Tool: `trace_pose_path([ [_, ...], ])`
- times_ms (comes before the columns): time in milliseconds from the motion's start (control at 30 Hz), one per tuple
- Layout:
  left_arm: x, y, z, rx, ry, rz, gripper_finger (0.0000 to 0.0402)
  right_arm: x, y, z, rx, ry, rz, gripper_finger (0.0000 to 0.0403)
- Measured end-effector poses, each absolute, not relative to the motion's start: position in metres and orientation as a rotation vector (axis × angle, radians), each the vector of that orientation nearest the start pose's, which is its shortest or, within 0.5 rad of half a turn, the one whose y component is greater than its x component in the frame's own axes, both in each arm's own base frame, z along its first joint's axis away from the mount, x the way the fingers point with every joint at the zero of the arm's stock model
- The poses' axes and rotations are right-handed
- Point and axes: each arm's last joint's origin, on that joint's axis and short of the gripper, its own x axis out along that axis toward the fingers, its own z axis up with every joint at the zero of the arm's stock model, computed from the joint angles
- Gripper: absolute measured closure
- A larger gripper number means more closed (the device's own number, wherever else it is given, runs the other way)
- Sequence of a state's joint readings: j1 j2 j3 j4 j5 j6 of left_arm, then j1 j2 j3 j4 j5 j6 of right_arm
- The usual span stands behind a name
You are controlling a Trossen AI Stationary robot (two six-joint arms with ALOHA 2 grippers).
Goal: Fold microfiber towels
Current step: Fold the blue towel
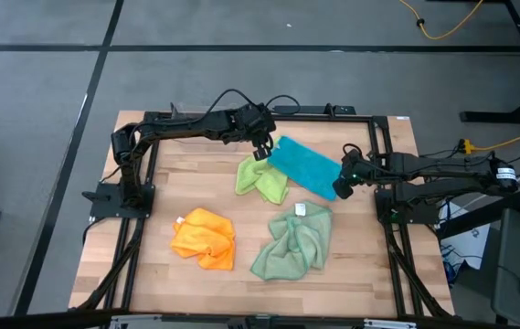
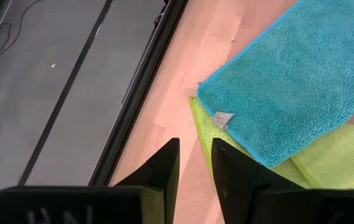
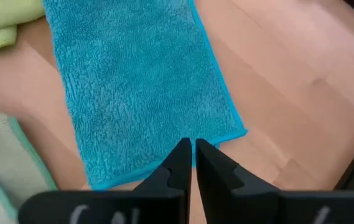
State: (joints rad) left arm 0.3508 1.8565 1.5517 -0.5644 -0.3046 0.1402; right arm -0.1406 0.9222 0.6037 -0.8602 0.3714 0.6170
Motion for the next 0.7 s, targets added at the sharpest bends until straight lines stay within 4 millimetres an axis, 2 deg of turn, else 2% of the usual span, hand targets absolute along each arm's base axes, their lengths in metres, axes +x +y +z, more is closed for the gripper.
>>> trace_pose_path([
  [700,0.3799,0.1483,0.2677,0.106,0.924,0.550,0.0317,0.1515,-0.0332,0.2099,0.369,0.917,-0.800,0.0377],
])
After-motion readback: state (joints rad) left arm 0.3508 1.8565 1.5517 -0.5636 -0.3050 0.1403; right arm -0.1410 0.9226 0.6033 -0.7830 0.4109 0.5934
